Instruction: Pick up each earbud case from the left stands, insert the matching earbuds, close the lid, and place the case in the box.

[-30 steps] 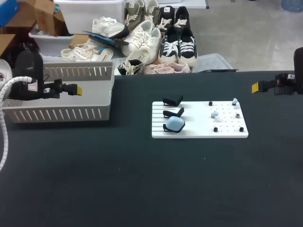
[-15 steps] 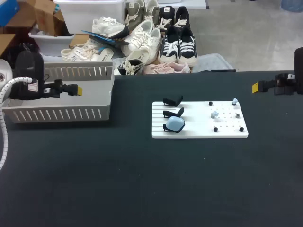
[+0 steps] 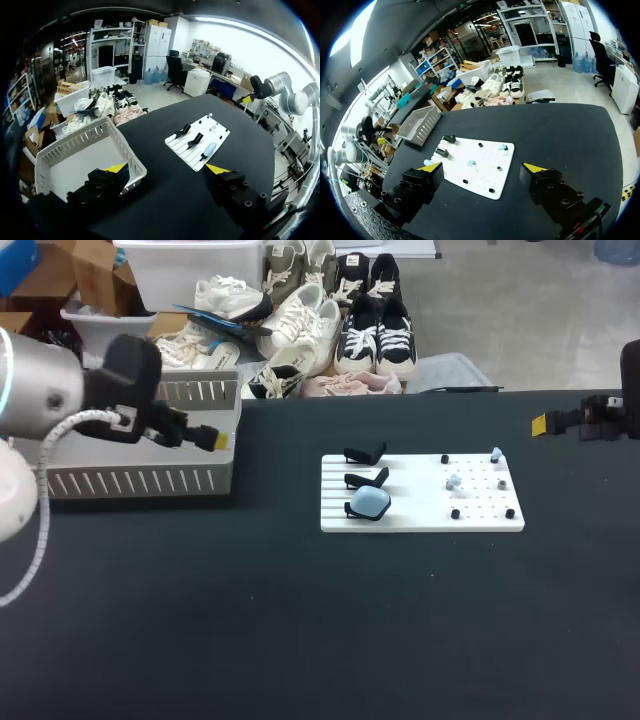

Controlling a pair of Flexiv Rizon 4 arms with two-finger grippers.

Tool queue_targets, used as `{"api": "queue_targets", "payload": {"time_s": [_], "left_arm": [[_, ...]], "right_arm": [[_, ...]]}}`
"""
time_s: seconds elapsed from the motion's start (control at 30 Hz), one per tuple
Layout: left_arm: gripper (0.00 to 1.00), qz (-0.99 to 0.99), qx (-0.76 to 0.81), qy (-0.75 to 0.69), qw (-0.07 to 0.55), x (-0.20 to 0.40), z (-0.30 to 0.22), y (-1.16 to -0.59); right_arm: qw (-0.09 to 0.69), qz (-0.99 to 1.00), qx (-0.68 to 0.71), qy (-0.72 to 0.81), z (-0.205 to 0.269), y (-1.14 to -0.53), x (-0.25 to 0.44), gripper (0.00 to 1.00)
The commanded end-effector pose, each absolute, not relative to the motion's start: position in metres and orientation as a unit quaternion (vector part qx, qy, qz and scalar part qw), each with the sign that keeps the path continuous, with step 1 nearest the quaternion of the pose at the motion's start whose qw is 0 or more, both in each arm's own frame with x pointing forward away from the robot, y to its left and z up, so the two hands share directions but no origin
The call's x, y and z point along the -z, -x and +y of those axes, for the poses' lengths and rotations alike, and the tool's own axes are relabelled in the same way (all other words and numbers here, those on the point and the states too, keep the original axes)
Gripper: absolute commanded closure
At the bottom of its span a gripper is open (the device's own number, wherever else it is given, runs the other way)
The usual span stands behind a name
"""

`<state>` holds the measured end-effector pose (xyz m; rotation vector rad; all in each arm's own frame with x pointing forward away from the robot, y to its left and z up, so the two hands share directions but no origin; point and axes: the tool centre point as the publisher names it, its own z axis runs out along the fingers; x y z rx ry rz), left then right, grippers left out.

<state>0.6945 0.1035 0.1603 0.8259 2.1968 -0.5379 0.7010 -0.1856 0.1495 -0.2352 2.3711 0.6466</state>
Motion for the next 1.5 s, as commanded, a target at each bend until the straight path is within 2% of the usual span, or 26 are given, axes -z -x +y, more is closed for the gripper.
{"api": "queue_targets", "payload": {"time_s": [0.03, 0.3, 0.67, 1.5], "left_arm": [[0.0, 0.795, 0.212, -0.453, 0.342, -0.15, 0.078, -0.703], [0.0, 0.741, 0.216, -0.554, 0.313, -0.136, 0.023, -0.694], [0.0, 0.676, 0.204, -0.641, 0.3, -0.112, -0.024, -0.676], [0.0, 0.674, 0.258, -0.584, 0.372, -0.072, -0.062, -0.672]], "right_arm": [[0.33, 0.907, -0.247, 0.09, -0.186, -0.701, -0.15, 0.0], [0.33, 0.907, -0.247, 0.09, -0.186, -0.701, -0.15, 0.0], [0.33, 0.907, -0.247, 0.09, -0.186, -0.701, -0.15, 0.0], [0.33, 0.907, -0.247, 0.09, -0.186, -0.701, -0.15, 0.0]]}}
